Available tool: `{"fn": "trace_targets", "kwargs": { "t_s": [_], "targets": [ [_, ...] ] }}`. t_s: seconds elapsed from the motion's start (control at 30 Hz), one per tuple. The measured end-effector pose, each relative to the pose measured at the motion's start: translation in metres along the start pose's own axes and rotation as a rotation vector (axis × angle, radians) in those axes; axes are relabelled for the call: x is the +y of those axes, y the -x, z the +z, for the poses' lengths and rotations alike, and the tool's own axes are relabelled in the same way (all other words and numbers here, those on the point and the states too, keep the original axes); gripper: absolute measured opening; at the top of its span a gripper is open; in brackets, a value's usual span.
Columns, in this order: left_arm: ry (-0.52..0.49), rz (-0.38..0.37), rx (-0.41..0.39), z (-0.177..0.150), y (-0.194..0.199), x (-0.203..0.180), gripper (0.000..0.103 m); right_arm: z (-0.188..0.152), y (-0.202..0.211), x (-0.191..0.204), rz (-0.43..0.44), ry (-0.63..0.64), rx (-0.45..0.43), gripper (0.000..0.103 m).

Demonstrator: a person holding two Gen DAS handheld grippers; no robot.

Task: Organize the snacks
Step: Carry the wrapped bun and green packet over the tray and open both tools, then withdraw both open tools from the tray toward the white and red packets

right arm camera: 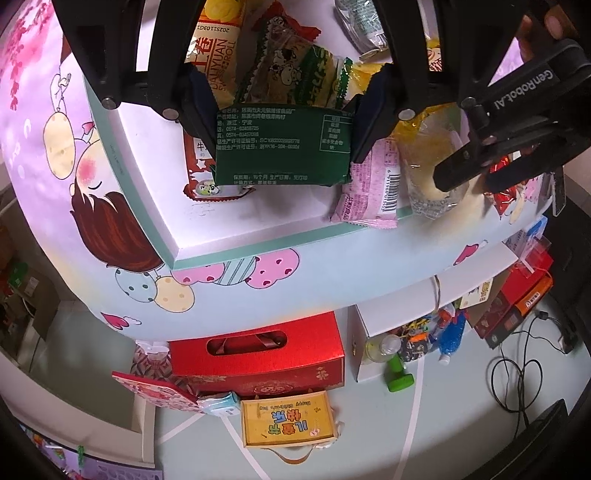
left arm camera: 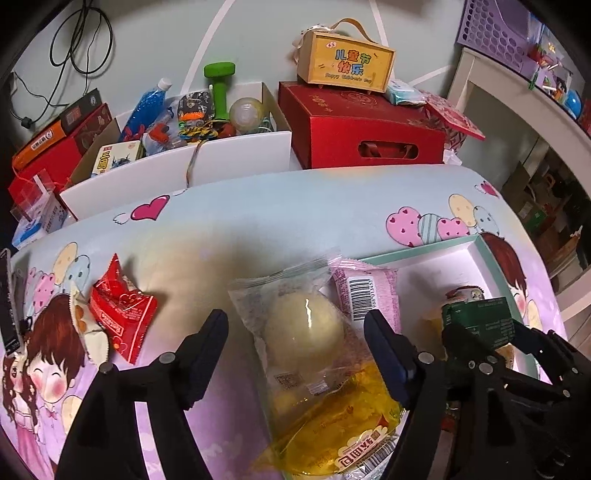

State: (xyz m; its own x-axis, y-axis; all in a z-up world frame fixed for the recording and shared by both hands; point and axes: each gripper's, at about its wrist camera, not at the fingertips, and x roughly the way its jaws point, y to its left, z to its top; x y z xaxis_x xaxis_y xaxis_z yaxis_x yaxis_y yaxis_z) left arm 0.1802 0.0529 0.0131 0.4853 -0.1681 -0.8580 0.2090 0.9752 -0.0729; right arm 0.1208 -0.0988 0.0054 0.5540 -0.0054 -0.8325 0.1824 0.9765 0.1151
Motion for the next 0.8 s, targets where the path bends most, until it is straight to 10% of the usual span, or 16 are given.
{"fn": "trace_targets", "kwargs": {
  "t_s": [0.8],
  "targets": [
    [0.142,0.092,0.004,-0.002,-0.002,0.036,0.097,0.0,-0.003,-0.002,-0.037,0.009,-0.001,0.103]
  ]
}}
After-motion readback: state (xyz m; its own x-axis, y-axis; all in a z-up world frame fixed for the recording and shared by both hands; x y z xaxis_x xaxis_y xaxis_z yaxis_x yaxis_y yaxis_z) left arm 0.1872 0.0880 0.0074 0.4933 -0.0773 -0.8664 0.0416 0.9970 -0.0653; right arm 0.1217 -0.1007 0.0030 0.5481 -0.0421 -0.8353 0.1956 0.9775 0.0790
